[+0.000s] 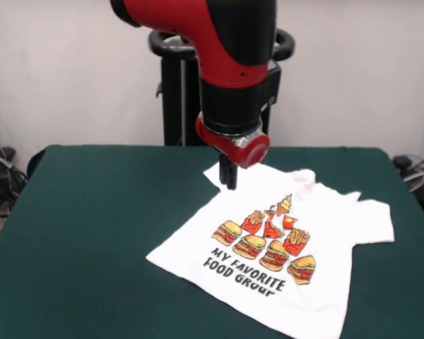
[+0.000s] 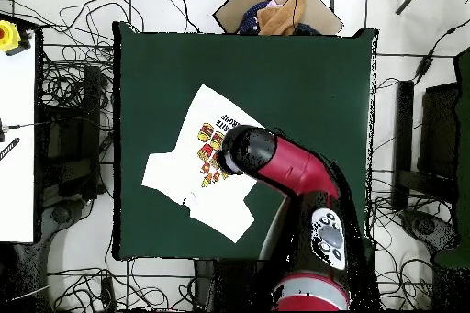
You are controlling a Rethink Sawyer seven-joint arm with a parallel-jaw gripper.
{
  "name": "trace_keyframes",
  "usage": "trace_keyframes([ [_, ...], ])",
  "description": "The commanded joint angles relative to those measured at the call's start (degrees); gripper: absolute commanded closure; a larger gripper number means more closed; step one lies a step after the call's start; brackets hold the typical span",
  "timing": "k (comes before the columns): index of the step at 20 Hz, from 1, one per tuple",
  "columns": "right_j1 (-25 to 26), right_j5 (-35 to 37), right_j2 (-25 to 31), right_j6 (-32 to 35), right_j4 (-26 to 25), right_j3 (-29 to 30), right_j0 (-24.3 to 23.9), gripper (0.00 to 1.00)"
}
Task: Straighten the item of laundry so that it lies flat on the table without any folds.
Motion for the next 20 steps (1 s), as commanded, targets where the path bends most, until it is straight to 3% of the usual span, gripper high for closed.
trace_keyframes([
  [1,-1.7,-10.9,12.7,-9.4,-8.3,18.3,-4.0,1.0],
  [8,-2.7,-19.1,16.8,0.7,-13.1,21.9,-6.3,1.0],
  [12,-8.2,-11.6,12.0,2.2,-13.7,20.0,-2.9,1.0],
  [16,-13.3,-4.3,10.7,2.5,-13.2,18.6,-1.8,1.0],
  [20,-11.1,-4.9,11.2,4.9,-12.3,16.7,-0.6,1.0],
])
